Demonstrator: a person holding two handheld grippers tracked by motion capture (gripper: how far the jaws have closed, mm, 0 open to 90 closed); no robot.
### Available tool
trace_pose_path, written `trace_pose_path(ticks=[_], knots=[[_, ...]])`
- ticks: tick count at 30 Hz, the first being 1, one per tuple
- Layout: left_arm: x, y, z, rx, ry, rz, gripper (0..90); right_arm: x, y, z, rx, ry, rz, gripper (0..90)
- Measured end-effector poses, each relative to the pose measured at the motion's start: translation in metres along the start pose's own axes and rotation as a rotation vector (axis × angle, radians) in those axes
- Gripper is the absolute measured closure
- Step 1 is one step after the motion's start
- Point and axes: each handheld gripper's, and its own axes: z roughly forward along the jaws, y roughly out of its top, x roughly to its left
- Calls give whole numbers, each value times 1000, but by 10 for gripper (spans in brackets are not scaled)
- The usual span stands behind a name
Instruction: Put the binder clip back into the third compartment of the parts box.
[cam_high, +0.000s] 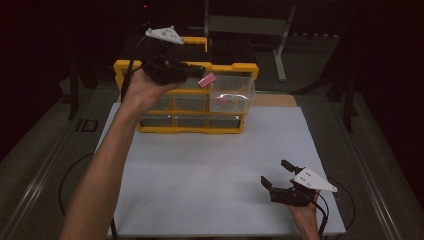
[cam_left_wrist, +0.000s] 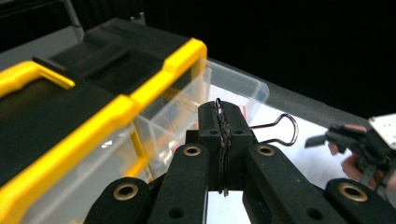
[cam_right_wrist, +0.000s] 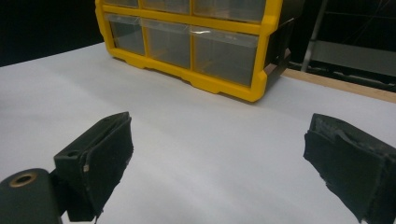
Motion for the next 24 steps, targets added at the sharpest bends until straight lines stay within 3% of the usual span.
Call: trace_pose_path(ticks=[8,19,21,23,24], knots=[[0,17,24,5,28,3,896,0,0,0,-1,0,5,75],[5,14,52,2,39,-54,879,-2,-1,0,-7,-1,0,76],[7,11,53,1,54,-77,655,-2,0,-1,-5,-4,2,75],[5,7,53,28,131,-60,341,-2,0,-2,-8,-6,6,76],[7,5,52,37,139,-66,248,-3,0,-2,-9,-6,3,75]])
